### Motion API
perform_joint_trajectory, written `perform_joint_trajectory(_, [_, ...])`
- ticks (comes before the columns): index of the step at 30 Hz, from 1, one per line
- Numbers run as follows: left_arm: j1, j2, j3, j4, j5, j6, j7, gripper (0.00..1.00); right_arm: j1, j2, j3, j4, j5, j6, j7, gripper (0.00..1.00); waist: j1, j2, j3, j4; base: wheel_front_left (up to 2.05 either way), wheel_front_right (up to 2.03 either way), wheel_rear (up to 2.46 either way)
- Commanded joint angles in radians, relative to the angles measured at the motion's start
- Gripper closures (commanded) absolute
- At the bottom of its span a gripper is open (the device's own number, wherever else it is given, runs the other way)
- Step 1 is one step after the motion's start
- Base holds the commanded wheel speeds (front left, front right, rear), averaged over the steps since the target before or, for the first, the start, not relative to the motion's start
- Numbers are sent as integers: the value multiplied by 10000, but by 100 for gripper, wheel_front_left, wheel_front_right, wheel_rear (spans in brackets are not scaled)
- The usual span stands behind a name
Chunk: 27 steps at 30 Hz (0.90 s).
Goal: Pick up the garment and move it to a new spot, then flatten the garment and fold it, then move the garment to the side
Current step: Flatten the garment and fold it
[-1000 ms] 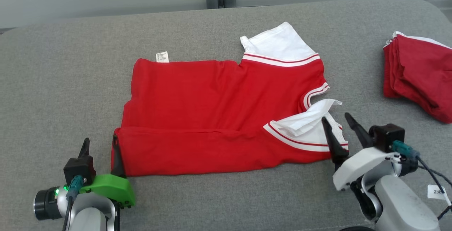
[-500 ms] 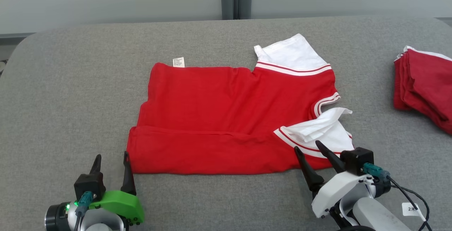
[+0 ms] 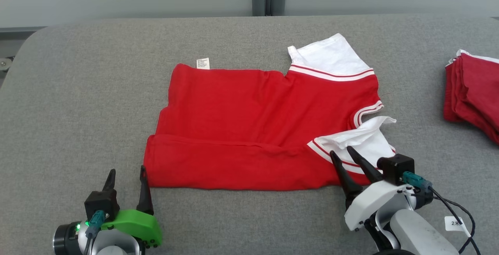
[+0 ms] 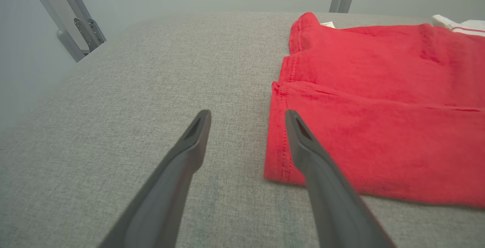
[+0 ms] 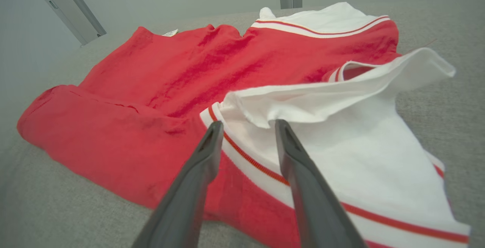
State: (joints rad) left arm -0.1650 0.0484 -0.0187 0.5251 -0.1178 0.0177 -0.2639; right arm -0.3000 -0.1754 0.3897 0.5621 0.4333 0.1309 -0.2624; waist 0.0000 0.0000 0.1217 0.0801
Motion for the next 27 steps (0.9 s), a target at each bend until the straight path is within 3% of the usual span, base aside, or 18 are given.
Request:
perform_joint_trajectory(1, [-36,49,-12,-26,-40,-3,-2,0,-149,8,-105,38,-58,-7,-29,81,0,0,35,13,0,0,0])
perform_joint_trajectory(3, [-84,49,-13,-19,-95,25,-2,0,-214,43,-191,95,-136,-7,-29,88,0,0,86,20,0,0,0])
perform_joint_trajectory(4, [-107,48,-22,-13,-116,28,-2,0,-263,79,-252,128,-150,-7,-29,100,0,0,109,23,0,0,0])
perform_joint_trajectory(15, [-307,48,-95,120,-172,-74,-2,0,-1246,316,-798,754,-658,-7,-30,100,0,0,334,179,0,0,0])
perform_joint_trajectory(16, [-334,48,-133,114,-170,-80,-2,0,-1418,338,-815,918,-779,-7,-30,78,0,0,347,209,0,0,0])
perform_joint_trajectory(17, [-351,47,-176,120,-159,-74,-2,0,-1551,406,-801,1122,-837,-7,-30,1,0,0,350,241,0,0,0])
perform_joint_trajectory(22, [-453,47,-285,133,-223,6,-2,0,-2232,625,-1294,1424,-1289,-7,-30,0,0,0,311,324,0,0,0])
perform_joint_trajectory(27, [-315,48,-197,15,-209,54,-2,0,-1904,822,-2048,1067,-1756,-7,-28,0,0,0,159,207,0,0,0])
